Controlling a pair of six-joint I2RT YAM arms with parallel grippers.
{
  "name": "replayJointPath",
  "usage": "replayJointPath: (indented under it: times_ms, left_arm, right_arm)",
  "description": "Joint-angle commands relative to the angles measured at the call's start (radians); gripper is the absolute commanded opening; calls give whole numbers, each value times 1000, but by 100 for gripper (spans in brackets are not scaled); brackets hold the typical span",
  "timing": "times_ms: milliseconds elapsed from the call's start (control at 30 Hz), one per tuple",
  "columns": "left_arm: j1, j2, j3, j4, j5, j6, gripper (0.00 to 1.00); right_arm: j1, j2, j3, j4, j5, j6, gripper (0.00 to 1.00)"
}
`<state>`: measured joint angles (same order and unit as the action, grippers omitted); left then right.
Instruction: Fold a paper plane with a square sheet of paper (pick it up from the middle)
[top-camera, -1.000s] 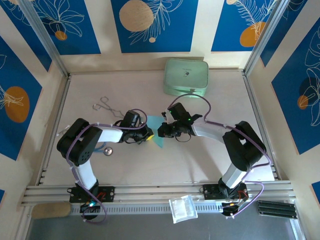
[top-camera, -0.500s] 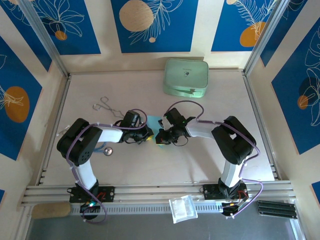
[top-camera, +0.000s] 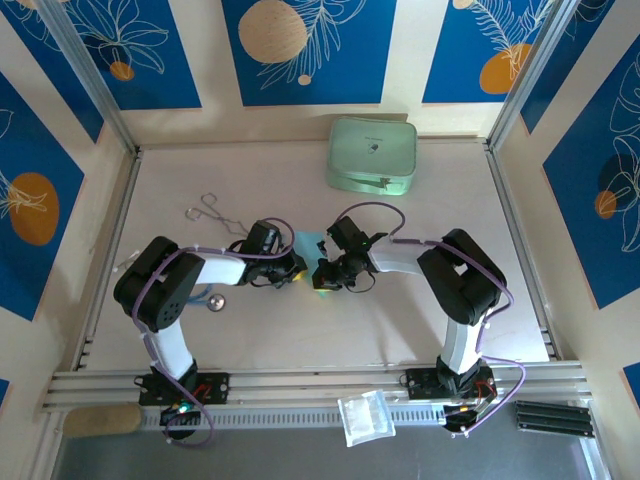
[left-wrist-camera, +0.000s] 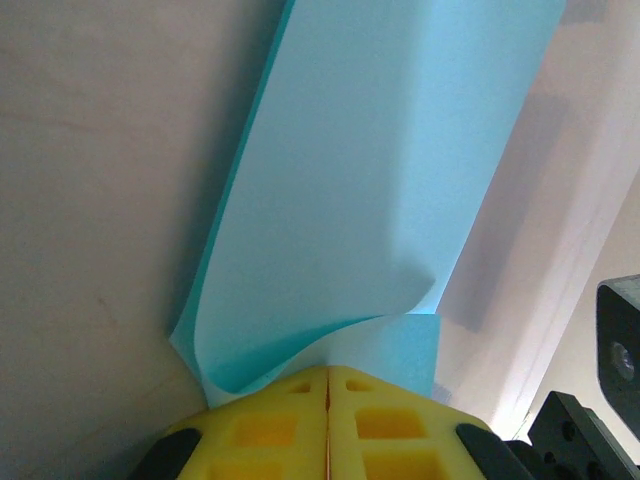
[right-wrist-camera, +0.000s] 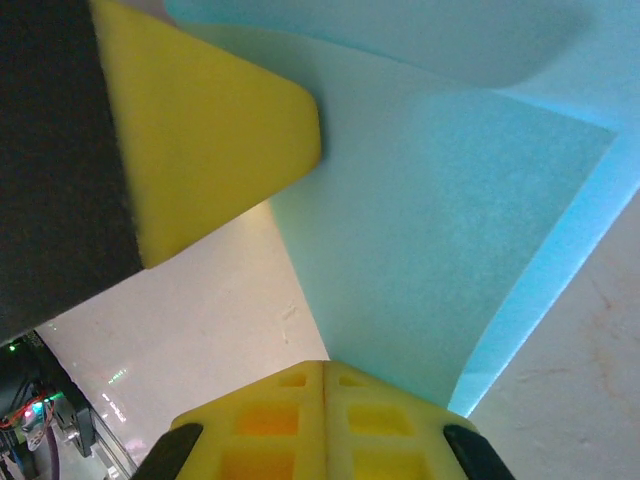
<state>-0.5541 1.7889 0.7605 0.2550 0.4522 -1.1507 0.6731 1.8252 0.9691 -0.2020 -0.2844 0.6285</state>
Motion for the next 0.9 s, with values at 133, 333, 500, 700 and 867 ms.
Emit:
replayJointPath:
  times_ms: [133,333,500,700,867]
  left_arm:
    - [-9,29,16,-4,17,14,9]
    - [-8,30,23,18,30,19,12]
    - [-5,29,37,23,39,31,13]
    - [-2,41,51,22,47,42,13]
    - [15,37,67,-6,45,74,13]
  right_arm:
    - [6,28,19,-46,-2,-19,4]
    - [6,39,16,-54,-7,-19,4]
    - [6,41,14,-57,-13,-27,5]
    - [3,50,16,-70,-11,-38,5]
    - [2,54,17,-101,19,-54,5]
